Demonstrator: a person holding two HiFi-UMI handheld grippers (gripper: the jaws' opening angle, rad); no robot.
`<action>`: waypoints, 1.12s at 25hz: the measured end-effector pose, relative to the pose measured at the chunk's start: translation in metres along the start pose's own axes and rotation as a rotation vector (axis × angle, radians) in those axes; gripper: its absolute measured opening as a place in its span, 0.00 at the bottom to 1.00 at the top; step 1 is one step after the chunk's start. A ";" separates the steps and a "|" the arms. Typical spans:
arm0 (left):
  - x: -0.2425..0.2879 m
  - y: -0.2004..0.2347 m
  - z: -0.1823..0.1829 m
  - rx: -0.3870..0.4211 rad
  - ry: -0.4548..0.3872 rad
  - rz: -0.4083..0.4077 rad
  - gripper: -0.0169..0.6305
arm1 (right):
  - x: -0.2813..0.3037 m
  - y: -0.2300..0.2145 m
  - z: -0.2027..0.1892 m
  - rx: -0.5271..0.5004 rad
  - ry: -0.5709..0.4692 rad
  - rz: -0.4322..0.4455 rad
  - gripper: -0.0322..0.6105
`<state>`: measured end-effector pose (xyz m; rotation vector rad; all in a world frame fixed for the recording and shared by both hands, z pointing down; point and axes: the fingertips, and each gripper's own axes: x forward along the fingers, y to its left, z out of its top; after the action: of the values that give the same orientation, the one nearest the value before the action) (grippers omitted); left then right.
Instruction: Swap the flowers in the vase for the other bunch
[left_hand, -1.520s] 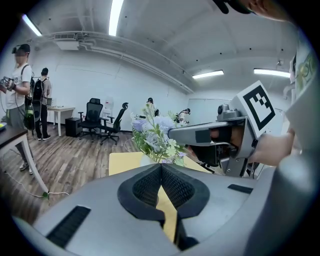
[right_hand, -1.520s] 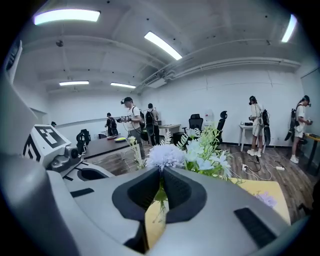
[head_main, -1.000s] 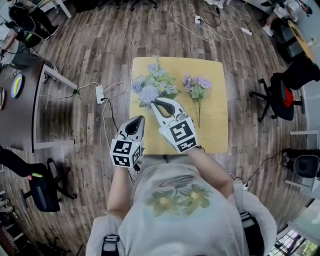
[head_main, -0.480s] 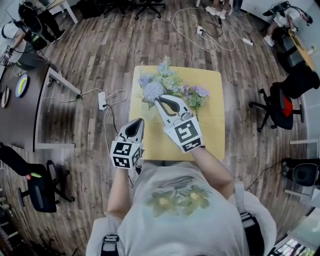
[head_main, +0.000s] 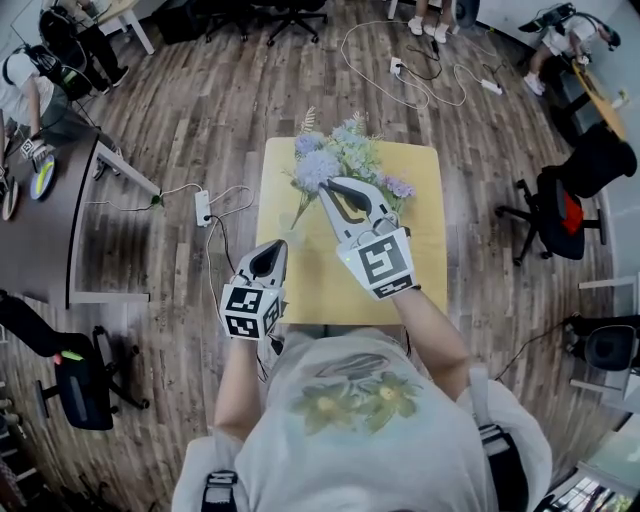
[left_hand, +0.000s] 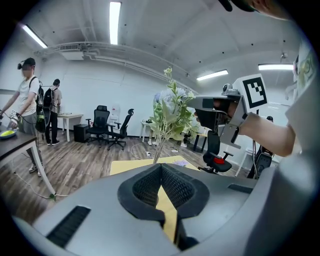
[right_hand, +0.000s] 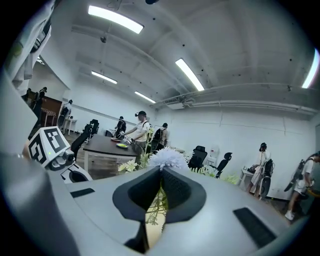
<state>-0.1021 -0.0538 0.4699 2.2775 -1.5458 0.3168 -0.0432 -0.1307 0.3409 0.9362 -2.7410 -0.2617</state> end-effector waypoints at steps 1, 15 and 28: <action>0.001 0.000 0.000 -0.001 0.001 -0.001 0.05 | -0.001 -0.003 0.000 -0.003 0.000 -0.007 0.12; 0.006 -0.013 -0.004 0.016 0.020 -0.034 0.05 | -0.037 -0.066 -0.009 -0.012 0.016 -0.140 0.12; 0.023 -0.035 -0.010 0.016 0.041 -0.061 0.05 | -0.061 -0.083 -0.083 0.095 0.169 0.004 0.12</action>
<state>-0.0610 -0.0570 0.4820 2.3105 -1.4559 0.3585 0.0738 -0.1653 0.3905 0.9309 -2.6187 -0.0493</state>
